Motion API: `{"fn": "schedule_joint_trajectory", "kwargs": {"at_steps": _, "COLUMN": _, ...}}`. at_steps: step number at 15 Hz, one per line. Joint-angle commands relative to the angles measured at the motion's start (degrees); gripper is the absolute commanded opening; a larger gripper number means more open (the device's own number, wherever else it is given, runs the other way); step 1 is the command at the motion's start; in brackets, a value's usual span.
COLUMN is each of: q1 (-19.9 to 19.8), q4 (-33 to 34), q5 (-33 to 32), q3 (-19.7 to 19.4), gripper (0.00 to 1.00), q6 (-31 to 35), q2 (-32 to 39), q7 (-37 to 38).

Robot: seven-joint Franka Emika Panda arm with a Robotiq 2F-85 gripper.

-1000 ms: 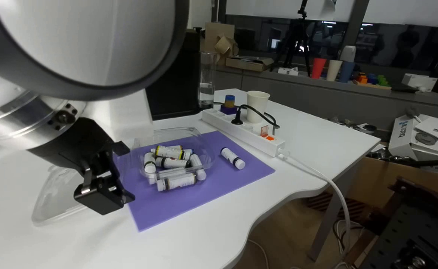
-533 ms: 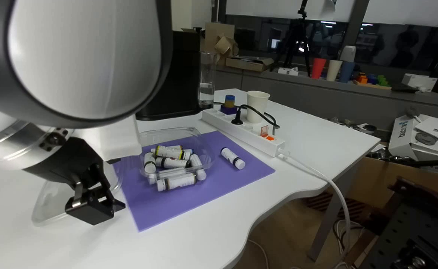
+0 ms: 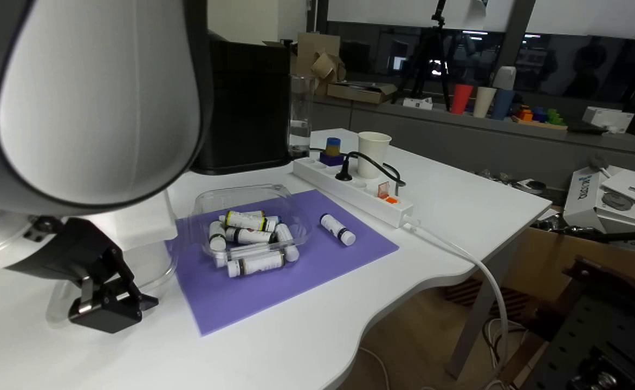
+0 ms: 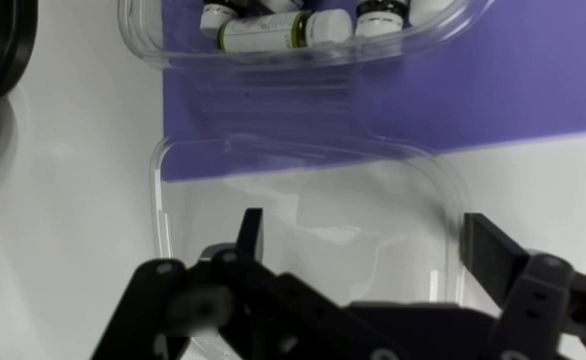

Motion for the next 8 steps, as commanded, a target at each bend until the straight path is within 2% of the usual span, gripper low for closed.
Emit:
{"fn": "schedule_joint_trajectory", "kwargs": {"at_steps": 1, "q1": 0.5, "q4": 1.7, "q5": -4.0, "q3": 0.7, "gripper": 1.00, "q6": -2.4, "q2": 0.5, "q7": 4.0}}
{"fn": "schedule_joint_trajectory", "kwargs": {"at_steps": 8, "q1": 0.1, "q4": -1.0, "q5": -9.4, "q3": 3.0, "gripper": 1.00, "q6": -3.5, "q2": -4.1, "q7": 10.1}}
